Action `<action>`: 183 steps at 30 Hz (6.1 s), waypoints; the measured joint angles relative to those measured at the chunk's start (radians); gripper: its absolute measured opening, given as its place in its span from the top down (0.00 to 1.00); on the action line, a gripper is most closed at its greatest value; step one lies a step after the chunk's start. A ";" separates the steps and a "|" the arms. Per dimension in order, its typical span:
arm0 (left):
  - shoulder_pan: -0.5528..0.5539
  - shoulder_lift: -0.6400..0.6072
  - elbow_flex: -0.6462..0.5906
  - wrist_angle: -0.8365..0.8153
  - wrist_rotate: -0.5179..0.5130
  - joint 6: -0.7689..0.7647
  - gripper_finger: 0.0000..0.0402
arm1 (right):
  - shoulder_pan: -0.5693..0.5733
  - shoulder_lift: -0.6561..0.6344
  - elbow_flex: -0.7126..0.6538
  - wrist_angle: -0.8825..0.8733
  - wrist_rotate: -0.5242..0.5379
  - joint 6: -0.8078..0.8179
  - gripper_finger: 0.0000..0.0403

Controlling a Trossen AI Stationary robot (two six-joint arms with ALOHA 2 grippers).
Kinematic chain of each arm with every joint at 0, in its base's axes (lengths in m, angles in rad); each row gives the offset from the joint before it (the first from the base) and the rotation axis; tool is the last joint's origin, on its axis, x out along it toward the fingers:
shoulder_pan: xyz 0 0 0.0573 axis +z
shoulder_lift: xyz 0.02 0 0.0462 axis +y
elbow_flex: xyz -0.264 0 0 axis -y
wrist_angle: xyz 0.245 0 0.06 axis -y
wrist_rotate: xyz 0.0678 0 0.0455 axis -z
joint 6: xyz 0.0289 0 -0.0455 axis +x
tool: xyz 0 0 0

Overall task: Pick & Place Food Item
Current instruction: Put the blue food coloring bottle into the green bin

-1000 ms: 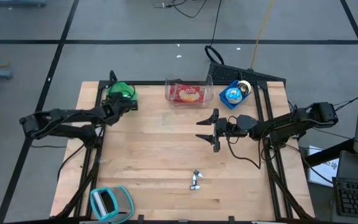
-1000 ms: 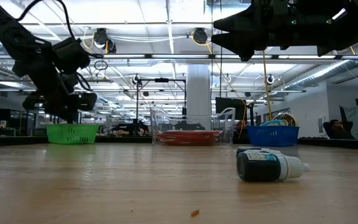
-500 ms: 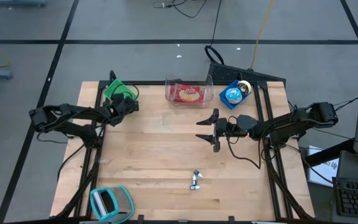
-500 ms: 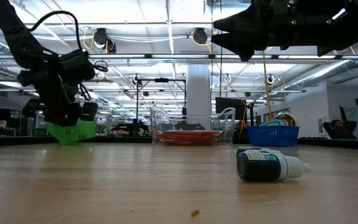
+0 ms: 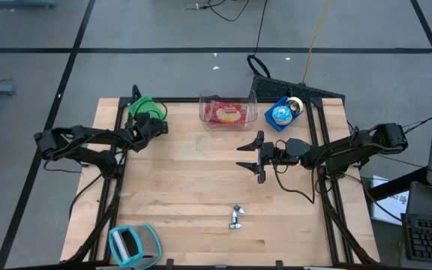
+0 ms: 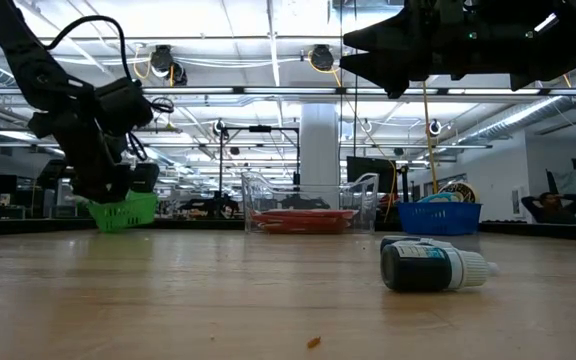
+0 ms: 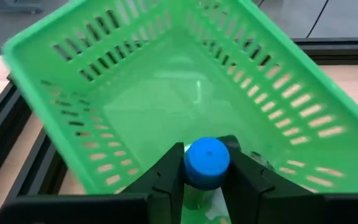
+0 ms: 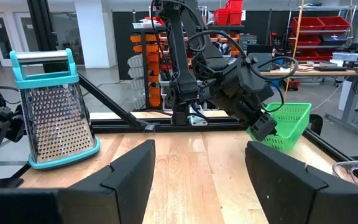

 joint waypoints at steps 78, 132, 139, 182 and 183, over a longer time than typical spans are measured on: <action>-0.765 -0.165 0.070 0.650 0.441 0.524 0.46 | 0.506 0.541 0.420 -0.812 0.379 0.546 0.51; -0.792 -0.165 0.071 0.611 0.438 0.598 0.46 | 0.373 0.510 0.418 -0.882 0.304 0.544 0.59; -0.792 -0.165 0.071 0.609 0.438 0.597 0.46 | 0.346 0.510 0.418 -0.856 0.228 0.545 0.59; -0.806 0.116 0.109 0.973 0.553 0.611 0.46 | 0.295 0.435 0.419 0.183 0.383 -0.097 0.82; -0.806 0.139 0.126 0.991 0.554 0.626 0.46 | 0.293 0.433 0.419 0.205 0.383 -0.103 0.82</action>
